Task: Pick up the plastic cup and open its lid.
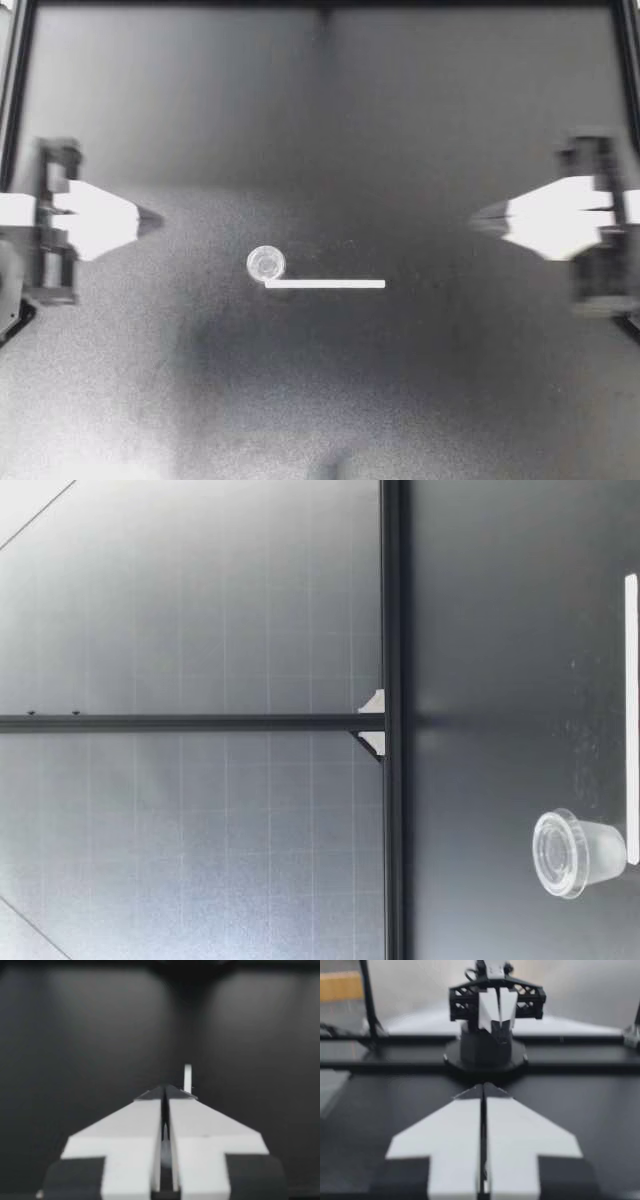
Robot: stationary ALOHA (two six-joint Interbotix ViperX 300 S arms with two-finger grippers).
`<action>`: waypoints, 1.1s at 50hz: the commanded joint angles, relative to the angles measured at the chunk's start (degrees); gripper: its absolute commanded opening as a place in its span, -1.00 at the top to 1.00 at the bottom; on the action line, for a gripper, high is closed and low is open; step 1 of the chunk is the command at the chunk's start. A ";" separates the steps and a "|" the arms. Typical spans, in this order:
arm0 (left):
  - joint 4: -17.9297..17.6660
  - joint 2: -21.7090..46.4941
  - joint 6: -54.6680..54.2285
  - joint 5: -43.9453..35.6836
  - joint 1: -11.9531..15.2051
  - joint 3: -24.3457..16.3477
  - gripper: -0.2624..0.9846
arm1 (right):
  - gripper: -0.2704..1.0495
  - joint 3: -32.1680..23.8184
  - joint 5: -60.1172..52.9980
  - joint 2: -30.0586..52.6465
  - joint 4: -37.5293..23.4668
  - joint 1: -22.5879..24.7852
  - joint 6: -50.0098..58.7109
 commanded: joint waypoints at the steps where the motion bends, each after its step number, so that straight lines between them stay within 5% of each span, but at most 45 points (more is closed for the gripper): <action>1: -0.70 3.43 -0.09 -0.44 0.18 -0.79 0.82 | 0.89 -3.60 -2.11 5.98 0.00 -0.97 0.09; 13: -2.72 10.37 -0.26 -0.44 0.18 -1.23 0.56 | 0.89 -11.60 -3.25 21.88 0.00 -2.11 0.00; 25: -2.64 14.15 0.00 -0.79 0.18 -1.41 -0.27 | 0.89 -16.88 -3.08 29.79 0.00 -2.81 0.00; 42: -0.79 25.31 0.97 -10.90 0.18 -1.76 -0.22 | 0.89 -23.20 1.32 39.73 0.00 -3.78 0.00; 55: 1.41 36.56 0.88 -14.41 -0.62 -6.68 -0.22 | 0.89 -26.63 5.54 44.56 0.00 -3.96 -0.09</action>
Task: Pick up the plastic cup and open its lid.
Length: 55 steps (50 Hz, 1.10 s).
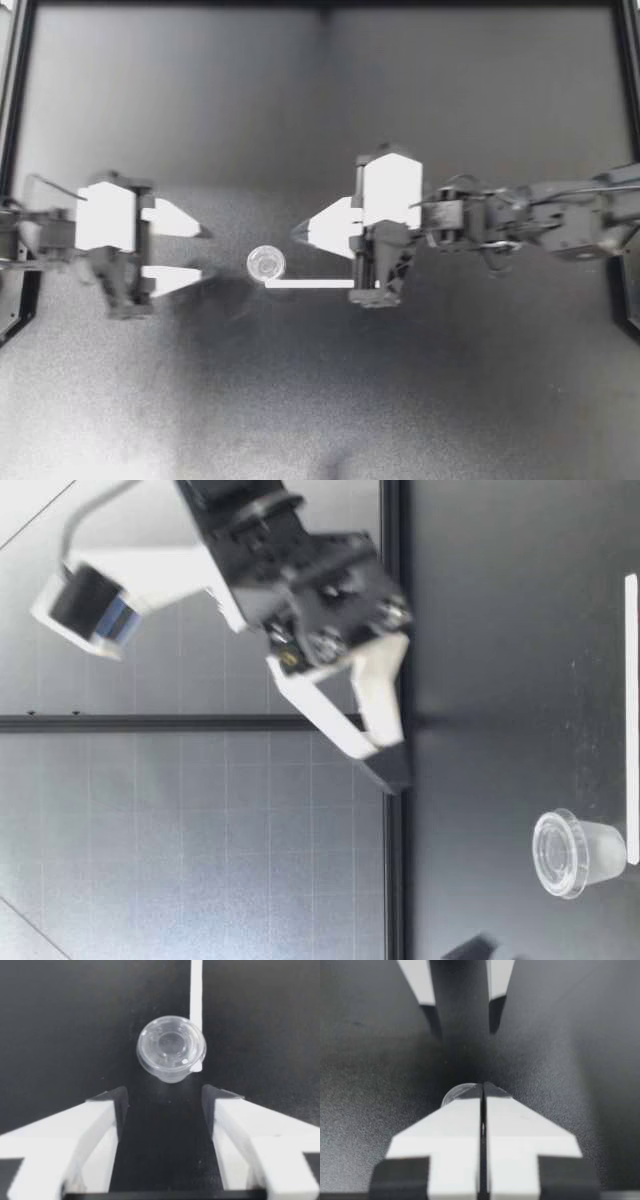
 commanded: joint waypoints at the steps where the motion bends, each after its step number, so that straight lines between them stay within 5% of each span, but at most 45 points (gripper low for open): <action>1: 0.79 2.90 0.00 -0.88 -0.44 -3.08 -0.22 | 0.89 -2.46 1.23 0.35 0.00 -0.44 -0.09; 55: 0.79 14.68 -0.09 -6.24 -0.62 -7.56 -0.22 | 0.89 -8.61 6.77 8.26 -0.09 1.49 0.26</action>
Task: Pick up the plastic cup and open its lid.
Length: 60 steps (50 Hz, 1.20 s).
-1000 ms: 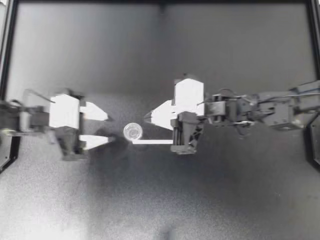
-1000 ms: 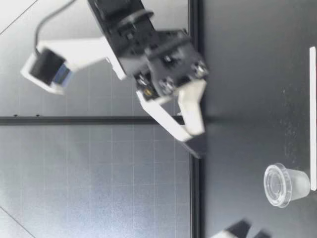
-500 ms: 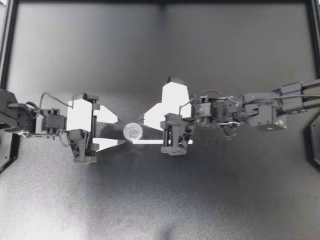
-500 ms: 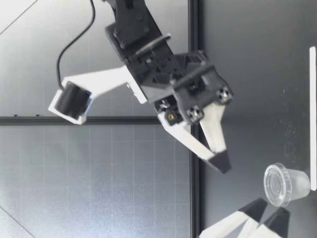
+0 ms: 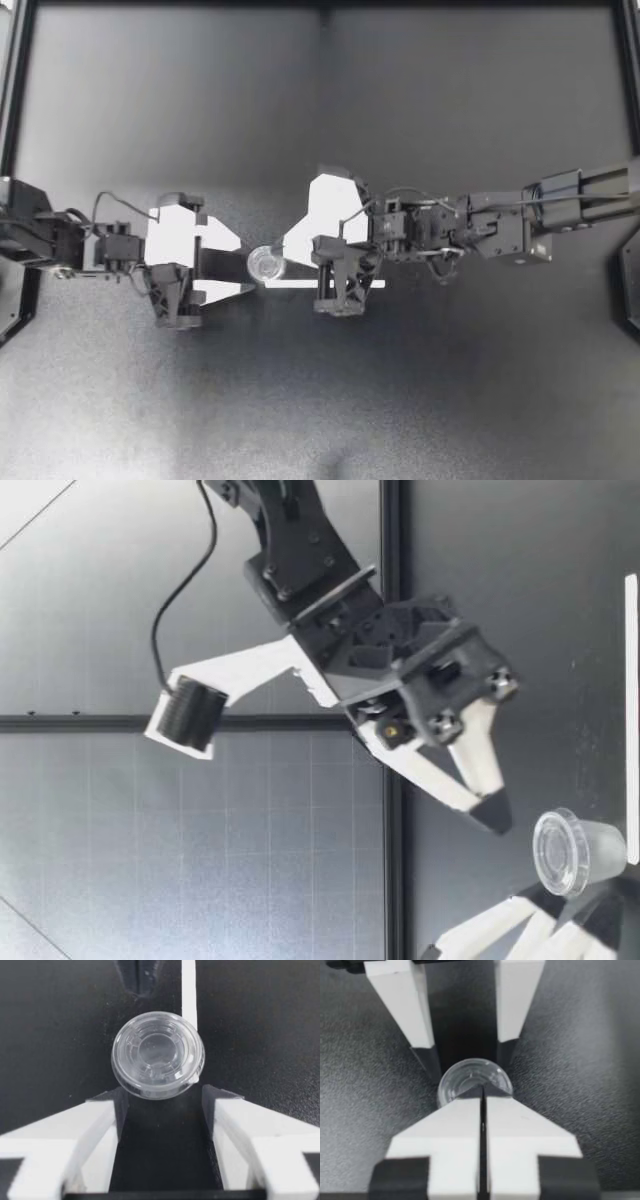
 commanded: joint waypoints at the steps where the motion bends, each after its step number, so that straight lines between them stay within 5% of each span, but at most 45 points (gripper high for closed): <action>1: -0.18 -0.18 -0.09 -0.62 -0.09 -1.05 -0.22 | 0.89 -1.05 0.00 -0.79 -0.09 0.62 0.18; 60: -0.18 2.46 -0.09 -0.09 -0.09 -4.57 -0.21 | 0.89 -2.20 3.25 2.55 0.00 1.05 0.35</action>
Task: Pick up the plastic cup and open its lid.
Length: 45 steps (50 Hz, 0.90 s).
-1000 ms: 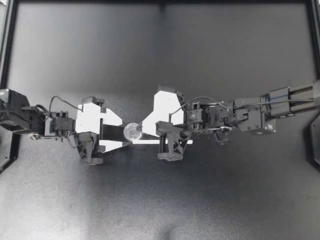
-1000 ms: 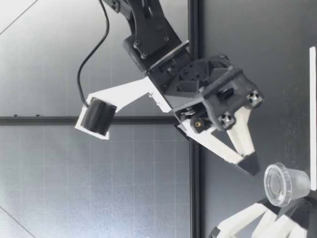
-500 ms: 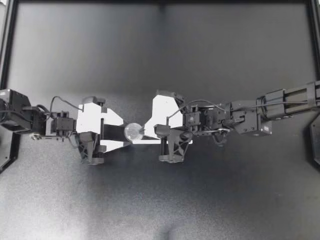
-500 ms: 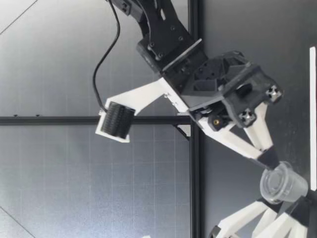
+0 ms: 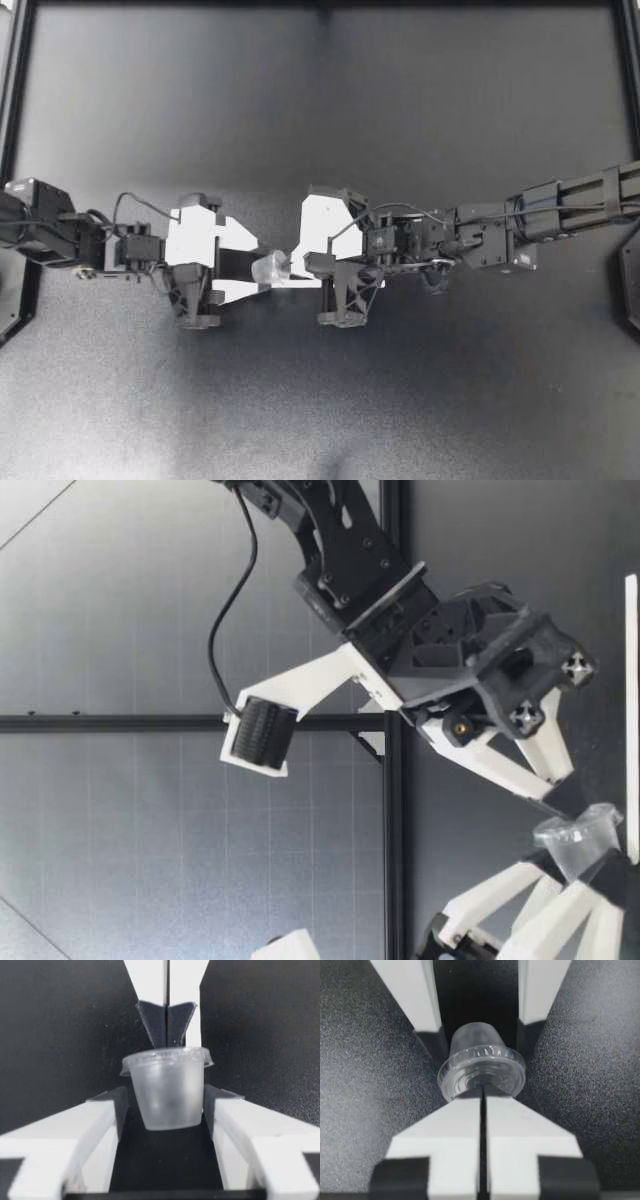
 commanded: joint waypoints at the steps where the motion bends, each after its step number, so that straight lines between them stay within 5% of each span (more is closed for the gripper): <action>1: -0.09 -0.53 0.00 -0.26 -0.09 -0.79 -0.21 | 0.89 -1.23 -0.26 -0.97 0.00 0.44 -0.09; 26: -0.09 0.18 -0.62 -0.18 -0.09 -1.76 -0.19 | 0.89 -1.32 -0.35 -0.70 -0.09 0.44 -0.09; 45: -0.09 0.00 -0.70 -0.18 -0.09 -1.67 0.24 | 0.89 -0.18 -0.26 -2.37 -0.09 0.44 -0.09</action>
